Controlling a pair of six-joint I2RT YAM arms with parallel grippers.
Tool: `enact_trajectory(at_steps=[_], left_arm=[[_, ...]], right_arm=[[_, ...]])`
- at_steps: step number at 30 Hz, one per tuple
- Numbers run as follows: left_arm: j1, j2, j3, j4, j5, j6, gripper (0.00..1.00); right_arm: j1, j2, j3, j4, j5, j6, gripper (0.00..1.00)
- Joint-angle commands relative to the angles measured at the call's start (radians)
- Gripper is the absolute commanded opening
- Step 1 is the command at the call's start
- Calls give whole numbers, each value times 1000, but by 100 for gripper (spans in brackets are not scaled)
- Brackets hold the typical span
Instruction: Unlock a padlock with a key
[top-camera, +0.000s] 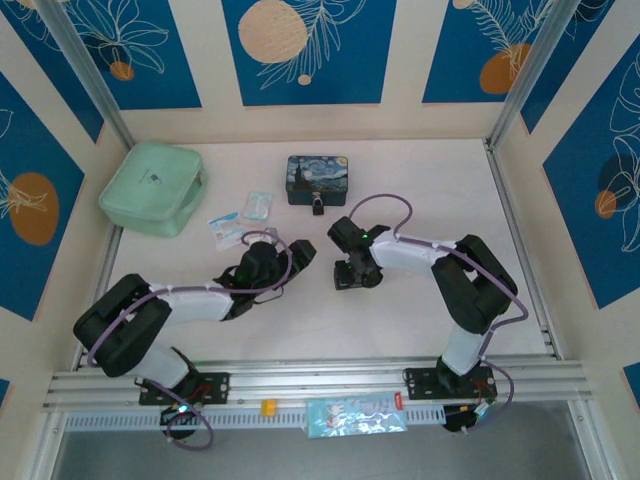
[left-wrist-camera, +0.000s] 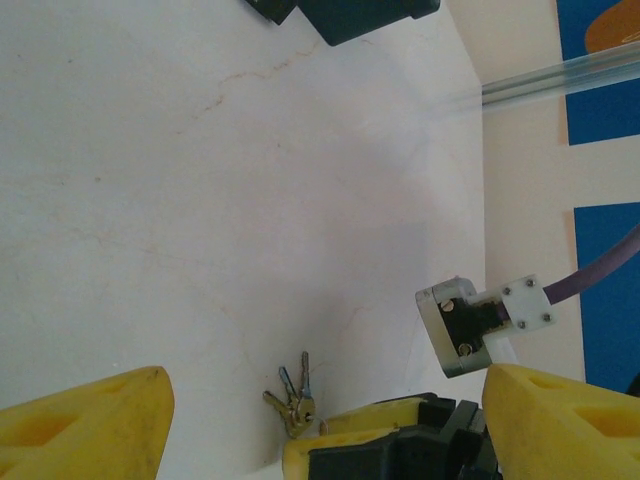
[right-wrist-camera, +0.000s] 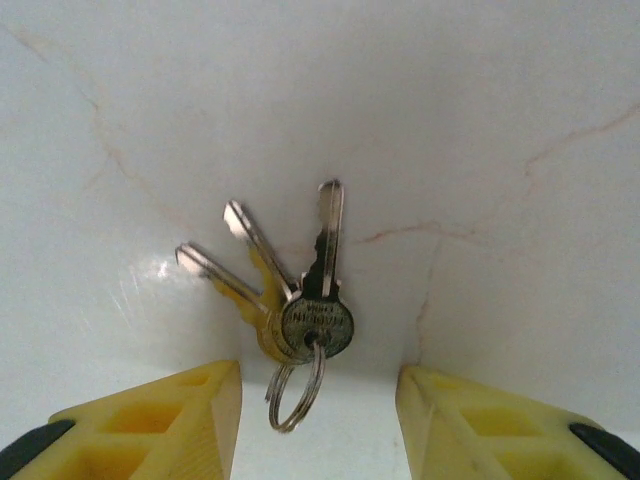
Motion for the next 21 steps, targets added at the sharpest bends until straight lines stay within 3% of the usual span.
enact_trajectory(at_steps=[1, 13, 21], left_arm=[[10, -27, 14, -22, -24, 30, 81], [14, -50, 20, -48, -35, 44, 81], [20, -64, 17, -60, -42, 51, 81]], right_arm=[[-23, -26, -8, 98, 17, -8, 47], [-5, 100, 38, 51, 83, 8, 40], [25, 101, -12, 4, 92, 54, 35]])
